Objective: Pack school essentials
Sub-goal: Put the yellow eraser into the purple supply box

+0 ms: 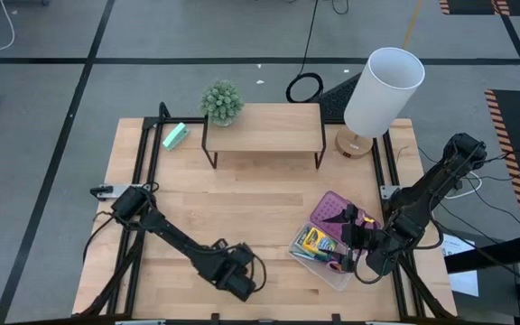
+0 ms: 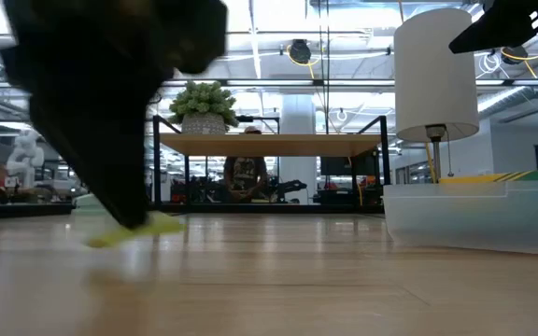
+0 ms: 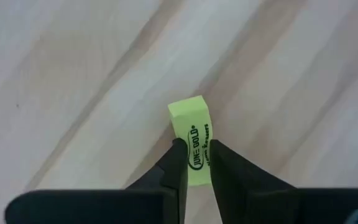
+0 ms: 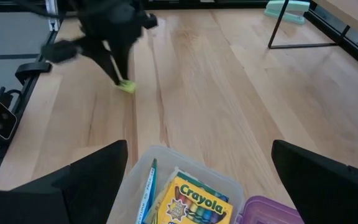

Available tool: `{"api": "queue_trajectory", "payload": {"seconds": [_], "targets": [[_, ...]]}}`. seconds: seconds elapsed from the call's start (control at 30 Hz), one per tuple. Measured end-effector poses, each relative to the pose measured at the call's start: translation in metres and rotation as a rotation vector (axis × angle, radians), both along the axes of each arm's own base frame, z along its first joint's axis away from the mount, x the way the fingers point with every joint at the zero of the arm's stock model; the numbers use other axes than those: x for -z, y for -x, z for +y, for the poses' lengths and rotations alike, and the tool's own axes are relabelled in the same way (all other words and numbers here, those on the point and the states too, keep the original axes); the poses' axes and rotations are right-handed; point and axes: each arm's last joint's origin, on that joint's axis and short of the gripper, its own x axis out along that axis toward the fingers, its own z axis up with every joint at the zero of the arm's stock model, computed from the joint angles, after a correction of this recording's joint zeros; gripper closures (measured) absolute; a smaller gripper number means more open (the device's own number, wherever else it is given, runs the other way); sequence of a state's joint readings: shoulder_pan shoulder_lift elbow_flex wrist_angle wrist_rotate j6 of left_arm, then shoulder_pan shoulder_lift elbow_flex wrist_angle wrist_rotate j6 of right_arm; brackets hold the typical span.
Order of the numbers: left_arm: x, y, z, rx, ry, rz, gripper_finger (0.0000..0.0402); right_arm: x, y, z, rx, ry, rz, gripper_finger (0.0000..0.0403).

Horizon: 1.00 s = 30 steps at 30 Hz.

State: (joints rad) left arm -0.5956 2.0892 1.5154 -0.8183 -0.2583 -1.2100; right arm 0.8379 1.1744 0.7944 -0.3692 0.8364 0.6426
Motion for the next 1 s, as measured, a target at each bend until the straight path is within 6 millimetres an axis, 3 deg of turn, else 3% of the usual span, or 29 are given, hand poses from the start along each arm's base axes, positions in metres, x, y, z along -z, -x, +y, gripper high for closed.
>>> {"api": "queue_trajectory", "payload": {"seconds": [0.77, 1.0], "targets": [[-0.016, -0.029, 0.025, 0.127, 0.019, -0.125, 0.0342, -0.002, -0.006, 0.004, 0.027, -0.013, -0.074, 0.0011], [-0.016, -0.03, 0.024, 0.046, 0.055, -0.15, 0.0339, 0.007, -0.009, 0.008, -0.016, -0.03, -0.156, 0.0011]]}}
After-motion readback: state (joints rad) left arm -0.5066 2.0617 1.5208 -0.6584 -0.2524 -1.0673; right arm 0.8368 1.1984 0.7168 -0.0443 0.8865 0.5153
